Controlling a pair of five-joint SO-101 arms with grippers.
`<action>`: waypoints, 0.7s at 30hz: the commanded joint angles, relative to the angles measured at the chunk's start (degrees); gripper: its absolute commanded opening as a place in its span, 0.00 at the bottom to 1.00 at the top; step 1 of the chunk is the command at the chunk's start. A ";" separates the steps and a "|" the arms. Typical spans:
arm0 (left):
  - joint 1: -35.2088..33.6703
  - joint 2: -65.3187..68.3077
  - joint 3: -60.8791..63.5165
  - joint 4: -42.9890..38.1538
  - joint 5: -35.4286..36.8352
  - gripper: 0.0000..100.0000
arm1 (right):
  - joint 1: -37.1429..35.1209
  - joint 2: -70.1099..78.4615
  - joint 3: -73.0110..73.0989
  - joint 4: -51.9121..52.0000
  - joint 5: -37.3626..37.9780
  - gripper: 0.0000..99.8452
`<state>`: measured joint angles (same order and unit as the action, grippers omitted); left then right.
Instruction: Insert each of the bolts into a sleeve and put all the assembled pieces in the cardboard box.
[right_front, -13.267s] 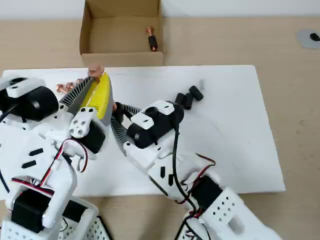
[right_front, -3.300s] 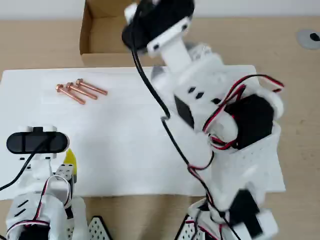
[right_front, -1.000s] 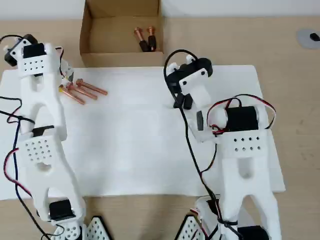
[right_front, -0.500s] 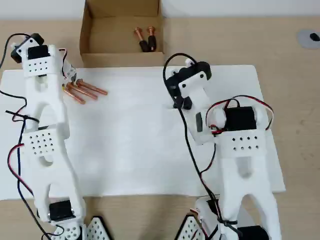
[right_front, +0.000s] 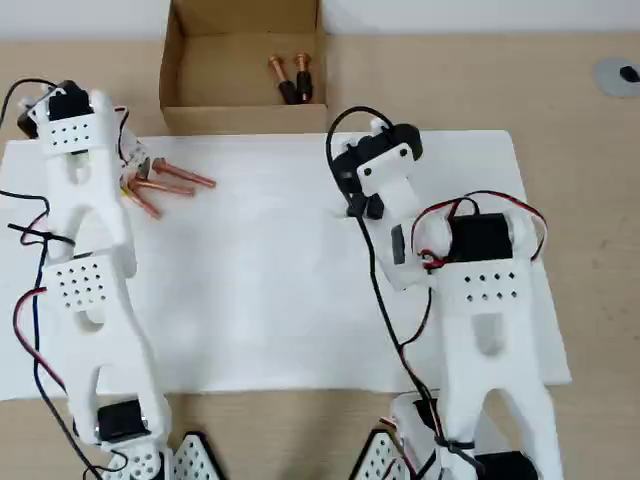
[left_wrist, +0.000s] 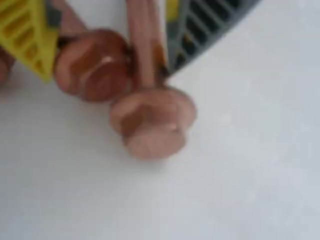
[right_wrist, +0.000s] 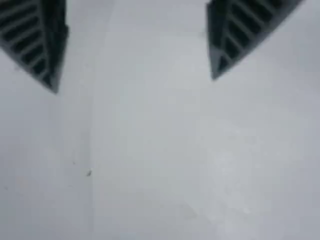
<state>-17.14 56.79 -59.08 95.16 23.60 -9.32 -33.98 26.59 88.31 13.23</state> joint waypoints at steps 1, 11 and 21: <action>-1.85 1.10 -0.62 2.29 0.00 0.15 | 1.19 0.22 0.13 -0.44 0.62 0.24; -0.18 5.05 0.09 2.20 2.55 0.15 | 1.10 0.22 0.13 -0.53 0.62 0.24; 0.18 5.23 -0.26 2.29 2.46 0.01 | 1.10 0.22 0.13 -0.53 0.62 0.24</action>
<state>-17.14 59.25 -59.69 95.60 25.71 -9.32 -33.98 26.59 88.31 13.23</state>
